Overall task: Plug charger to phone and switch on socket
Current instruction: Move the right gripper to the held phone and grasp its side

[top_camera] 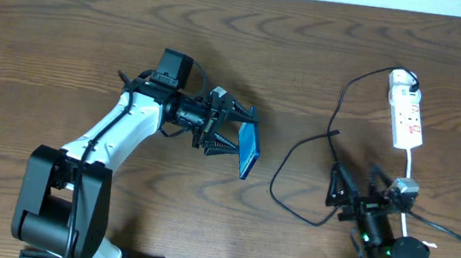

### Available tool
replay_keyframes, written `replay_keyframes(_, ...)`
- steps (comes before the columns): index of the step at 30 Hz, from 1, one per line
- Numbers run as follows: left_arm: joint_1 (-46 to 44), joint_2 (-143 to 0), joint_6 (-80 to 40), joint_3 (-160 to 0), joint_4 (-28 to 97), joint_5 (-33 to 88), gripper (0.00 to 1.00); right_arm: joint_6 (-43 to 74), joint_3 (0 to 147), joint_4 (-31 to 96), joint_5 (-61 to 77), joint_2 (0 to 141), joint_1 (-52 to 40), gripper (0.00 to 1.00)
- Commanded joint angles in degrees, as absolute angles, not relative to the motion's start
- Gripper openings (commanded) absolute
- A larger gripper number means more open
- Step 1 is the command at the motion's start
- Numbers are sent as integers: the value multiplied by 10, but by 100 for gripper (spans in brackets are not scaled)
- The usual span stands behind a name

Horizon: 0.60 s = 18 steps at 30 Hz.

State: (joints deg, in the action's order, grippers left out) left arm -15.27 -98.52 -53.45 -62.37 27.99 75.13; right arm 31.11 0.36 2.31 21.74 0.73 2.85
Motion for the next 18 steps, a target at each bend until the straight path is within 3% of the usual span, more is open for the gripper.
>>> replay_keyframes(1, -150, -977, -539, -627, 277, 782, 57, 489, 3, 24, 342, 7, 26, 99)
replay_keyframes(10, -150, -977, -539, -627, 277, 783, 57, 447, 9, 2, 319, 9, 26, 99)
replay_keyframes(18, -150, -977, -539, -627, 277, 782, 57, 325, 149, 168, 277, 85, 26, 99)
